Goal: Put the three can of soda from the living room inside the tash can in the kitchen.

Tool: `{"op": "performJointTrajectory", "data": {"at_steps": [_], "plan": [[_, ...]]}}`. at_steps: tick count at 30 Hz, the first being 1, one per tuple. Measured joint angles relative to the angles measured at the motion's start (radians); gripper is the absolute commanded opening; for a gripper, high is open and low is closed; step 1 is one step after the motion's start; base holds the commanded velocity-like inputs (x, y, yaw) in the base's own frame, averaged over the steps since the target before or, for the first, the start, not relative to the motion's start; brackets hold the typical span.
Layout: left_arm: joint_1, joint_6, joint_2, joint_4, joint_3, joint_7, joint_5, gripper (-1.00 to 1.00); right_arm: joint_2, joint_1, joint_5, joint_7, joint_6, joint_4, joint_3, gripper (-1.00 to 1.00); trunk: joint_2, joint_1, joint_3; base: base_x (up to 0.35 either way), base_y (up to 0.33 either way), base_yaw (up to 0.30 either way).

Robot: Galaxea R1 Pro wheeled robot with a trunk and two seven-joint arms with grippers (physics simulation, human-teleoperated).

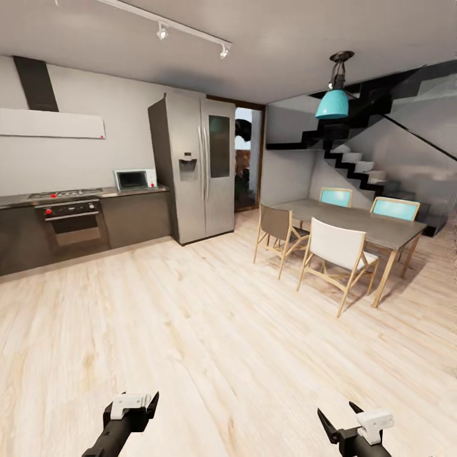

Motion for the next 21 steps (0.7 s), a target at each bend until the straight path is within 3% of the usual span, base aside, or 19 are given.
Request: {"op": "performJointTrajectory", "data": {"at_steps": [12,21], "plan": [[0.000,0.000,0.001,0.001,0.000,0.000,0.000,1.00,0.000,0.000,0.000,0.001,-0.001,0.000,-0.002,1.00,0.000,0.000,-0.010,0.213,0.210,-0.201],[0.000,0.000,0.001,0.001,-0.001,0.000,0.000,1.00,0.000,0.000,0.000,0.001,-0.003,0.000,0.000,1.00,0.000,0.000,-0.011,0.175,0.051,-0.236]]}}
